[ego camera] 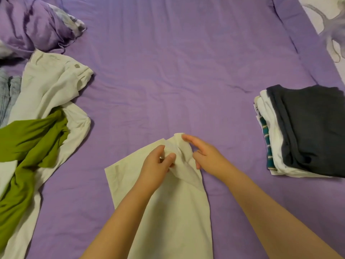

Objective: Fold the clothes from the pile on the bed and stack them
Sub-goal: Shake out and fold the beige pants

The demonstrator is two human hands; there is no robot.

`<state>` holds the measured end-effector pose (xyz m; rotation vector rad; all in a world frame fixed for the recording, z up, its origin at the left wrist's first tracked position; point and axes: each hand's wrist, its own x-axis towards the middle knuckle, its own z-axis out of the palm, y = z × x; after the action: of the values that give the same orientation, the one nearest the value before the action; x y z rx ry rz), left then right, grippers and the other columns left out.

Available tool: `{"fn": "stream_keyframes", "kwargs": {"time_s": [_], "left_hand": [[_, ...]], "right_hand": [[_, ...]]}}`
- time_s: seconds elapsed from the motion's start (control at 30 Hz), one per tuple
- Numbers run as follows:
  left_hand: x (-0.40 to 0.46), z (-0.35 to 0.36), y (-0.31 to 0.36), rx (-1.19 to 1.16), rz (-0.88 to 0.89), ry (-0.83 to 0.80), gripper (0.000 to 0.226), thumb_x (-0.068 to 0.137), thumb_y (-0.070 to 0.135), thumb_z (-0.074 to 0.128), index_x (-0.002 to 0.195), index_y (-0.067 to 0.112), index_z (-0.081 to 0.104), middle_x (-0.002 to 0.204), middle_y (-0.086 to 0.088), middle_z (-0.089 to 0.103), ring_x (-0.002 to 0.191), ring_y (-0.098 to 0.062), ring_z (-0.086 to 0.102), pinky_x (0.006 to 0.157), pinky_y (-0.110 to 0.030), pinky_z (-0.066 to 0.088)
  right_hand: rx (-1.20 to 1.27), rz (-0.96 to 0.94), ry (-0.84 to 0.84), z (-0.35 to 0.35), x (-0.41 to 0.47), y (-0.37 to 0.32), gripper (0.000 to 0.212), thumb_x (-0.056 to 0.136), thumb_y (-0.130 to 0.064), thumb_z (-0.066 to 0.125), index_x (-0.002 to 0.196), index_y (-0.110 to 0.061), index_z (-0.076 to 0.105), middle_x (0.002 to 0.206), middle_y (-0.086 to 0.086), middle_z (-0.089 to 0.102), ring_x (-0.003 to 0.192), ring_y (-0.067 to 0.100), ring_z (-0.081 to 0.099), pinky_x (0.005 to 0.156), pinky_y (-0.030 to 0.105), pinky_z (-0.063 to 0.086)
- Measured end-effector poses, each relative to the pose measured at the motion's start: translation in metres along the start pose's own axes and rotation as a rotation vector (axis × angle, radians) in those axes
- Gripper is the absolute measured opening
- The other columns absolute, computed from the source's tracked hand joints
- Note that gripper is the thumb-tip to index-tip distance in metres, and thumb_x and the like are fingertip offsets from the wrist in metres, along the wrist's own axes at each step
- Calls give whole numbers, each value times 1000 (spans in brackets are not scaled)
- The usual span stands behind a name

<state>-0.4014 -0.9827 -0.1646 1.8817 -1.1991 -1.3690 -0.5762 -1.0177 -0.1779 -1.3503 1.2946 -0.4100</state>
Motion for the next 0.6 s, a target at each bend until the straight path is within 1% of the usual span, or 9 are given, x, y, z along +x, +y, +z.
{"fn": "stream_keyframes", "kwargs": {"time_s": [0.07,0.13,0.2,0.27,0.3,0.37,0.43,0.5,0.6], "left_hand": [[0,-2,8,14,44,-35,29,95,19,55,89,-8,47,81,-18,56,80,-27,65,69,-35,51],[1,-4,15,19,82,-66,29,98,22,50,93,-6,53,81,-14,59,74,-20,64,62,-25,47],[1,-7,18,13,95,-77,30,99,24,47,94,-4,57,85,-17,63,71,-14,62,60,-20,46],[2,-10,17,-12,84,-86,31,99,24,47,95,-4,58,88,-19,64,70,-12,62,60,-19,46],[1,-11,16,-19,83,-94,31,99,24,47,96,-4,58,89,-19,64,70,-12,62,60,-19,46],[1,-11,15,-38,89,-95,31,99,24,47,97,-3,60,89,-18,65,69,-11,63,62,-21,48],[0,-11,12,-84,81,-52,30,99,24,47,95,-2,61,84,-18,66,69,-14,63,67,-30,50],[0,-14,4,-136,35,38,30,99,25,48,93,-2,61,75,-16,66,66,-17,61,72,-38,52],[0,-23,-11,-209,-53,181,29,99,24,50,91,0,63,64,-4,62,57,-12,57,72,-39,53]], "right_hand": [[-26,-70,-66,2,8,-9,68,87,3,36,141,-39,39,120,-12,59,55,2,52,64,16,49],[-113,-76,-142,2,16,-13,67,90,0,36,146,-38,30,136,-10,49,59,8,54,73,25,51],[-281,-51,-210,-2,22,-14,66,94,-3,34,148,-38,23,118,-10,56,63,14,55,76,30,51],[-404,-79,-266,-6,23,-16,64,94,-5,34,146,-42,27,87,-15,50,64,3,53,68,19,47],[-440,-116,-290,-7,24,-17,60,93,-9,35,142,-43,32,83,-16,48,64,-1,53,64,14,44],[-519,-171,-329,-5,26,-20,53,95,-14,36,140,-43,37,86,-17,51,68,-2,54,65,11,42],[-508,-154,-324,-2,28,-16,50,97,-15,39,141,-38,39,93,-16,55,77,1,55,74,15,44],[-372,-83,-233,-5,31,-5,45,95,-8,48,137,-24,48,101,-5,60,86,11,60,82,19,47],[-111,-2,-104,-22,28,15,26,91,1,55,114,-7,64,93,10,69,73,10,64,72,9,47]]}}
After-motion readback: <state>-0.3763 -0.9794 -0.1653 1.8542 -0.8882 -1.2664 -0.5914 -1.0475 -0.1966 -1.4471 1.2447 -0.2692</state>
